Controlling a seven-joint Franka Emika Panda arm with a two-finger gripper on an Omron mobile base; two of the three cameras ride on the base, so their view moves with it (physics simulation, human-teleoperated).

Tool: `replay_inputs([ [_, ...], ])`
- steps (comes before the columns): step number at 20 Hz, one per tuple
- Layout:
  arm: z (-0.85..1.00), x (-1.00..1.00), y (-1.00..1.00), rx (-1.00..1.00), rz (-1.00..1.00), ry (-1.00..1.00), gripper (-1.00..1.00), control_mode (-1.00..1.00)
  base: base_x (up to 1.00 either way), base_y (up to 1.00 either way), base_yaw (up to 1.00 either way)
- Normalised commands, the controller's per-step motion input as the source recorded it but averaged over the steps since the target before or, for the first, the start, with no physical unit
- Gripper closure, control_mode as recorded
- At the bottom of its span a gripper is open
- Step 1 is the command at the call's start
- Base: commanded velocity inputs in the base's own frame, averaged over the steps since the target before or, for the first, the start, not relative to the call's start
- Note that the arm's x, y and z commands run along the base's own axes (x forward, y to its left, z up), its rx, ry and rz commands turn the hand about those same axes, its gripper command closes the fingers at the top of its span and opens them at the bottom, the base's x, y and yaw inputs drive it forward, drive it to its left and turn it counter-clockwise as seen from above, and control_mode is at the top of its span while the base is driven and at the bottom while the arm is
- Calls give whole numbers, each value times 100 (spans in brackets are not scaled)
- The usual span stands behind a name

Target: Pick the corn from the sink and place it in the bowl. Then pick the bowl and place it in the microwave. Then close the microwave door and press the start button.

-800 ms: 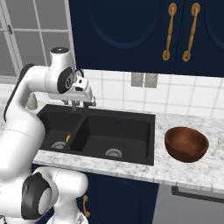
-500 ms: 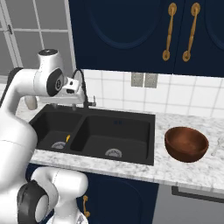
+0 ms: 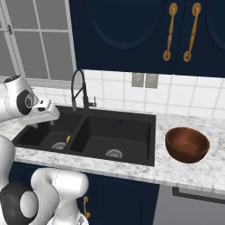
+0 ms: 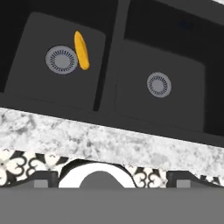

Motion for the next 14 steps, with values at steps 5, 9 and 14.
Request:
replay_inputs([
  [5, -44, 25, 37, -11, 0, 11, -100, -100, 0, 0, 0],
  [9, -45, 44, 29, -13, 0, 13, -100, -100, 0, 0, 0],
  [14, -40, 49, 19, -3, 0, 6, -100, -100, 0, 0, 0],
])
